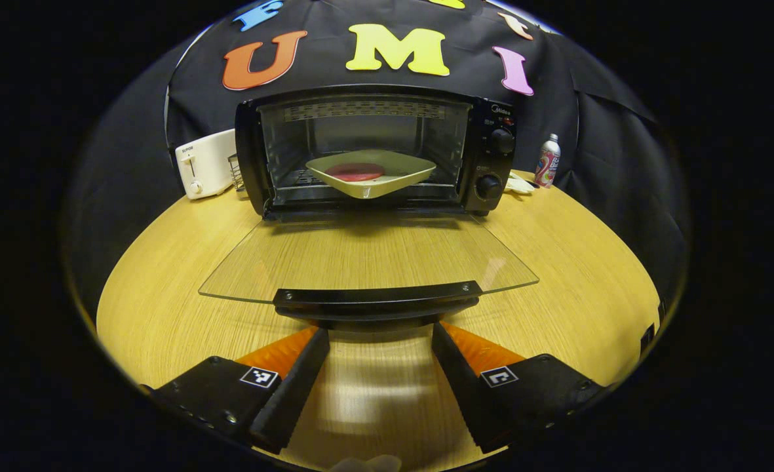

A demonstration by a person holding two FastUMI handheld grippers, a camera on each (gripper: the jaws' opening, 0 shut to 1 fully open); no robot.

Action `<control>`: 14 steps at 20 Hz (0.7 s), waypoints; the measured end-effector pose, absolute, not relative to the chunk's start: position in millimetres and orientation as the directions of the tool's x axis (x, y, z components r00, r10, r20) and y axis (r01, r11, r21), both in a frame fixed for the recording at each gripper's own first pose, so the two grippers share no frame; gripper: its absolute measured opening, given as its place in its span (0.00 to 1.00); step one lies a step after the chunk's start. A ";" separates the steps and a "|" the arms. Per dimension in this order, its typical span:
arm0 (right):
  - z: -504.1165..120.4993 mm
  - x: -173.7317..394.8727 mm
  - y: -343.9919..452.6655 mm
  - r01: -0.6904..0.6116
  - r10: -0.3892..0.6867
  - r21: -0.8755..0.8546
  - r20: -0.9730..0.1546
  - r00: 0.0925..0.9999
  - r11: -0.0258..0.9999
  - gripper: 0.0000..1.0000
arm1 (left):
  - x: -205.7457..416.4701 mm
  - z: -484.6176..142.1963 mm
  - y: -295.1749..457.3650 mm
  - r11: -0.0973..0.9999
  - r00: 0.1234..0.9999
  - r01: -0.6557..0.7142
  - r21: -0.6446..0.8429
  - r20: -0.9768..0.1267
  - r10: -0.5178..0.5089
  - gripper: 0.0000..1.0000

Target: Open the electric oven with the left hand, put the food in, and close the electric oven.

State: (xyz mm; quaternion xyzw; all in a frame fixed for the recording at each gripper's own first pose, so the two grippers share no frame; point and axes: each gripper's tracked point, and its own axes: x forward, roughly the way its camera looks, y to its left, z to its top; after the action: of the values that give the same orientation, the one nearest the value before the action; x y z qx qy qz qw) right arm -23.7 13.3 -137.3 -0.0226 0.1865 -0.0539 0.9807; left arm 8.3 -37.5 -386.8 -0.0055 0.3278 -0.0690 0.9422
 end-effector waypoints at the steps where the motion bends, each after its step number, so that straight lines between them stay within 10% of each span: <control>1: -136.9 -22.6 15.8 0.097 -0.111 -0.057 -0.364 0.925 0.994 0.97 | 7.8 -383.9 -37.6 0.990 0.773 0.123 -0.065 -0.620 -0.137 0.96; 14: -142.4 -23.0 20.1 0.133 -0.123 0.001 -0.360 0.925 0.991 0.96 | 50.7 -292.1 -40.4 0.984 0.833 0.132 -0.118 -0.525 -0.175 0.96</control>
State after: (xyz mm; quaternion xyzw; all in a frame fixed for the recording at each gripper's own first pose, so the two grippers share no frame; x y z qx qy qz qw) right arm -23.0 20.1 -142.4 0.0127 0.1828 -0.0652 0.9809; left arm 50.7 -40.4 -292.1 -0.0386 0.2776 -0.0803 0.9566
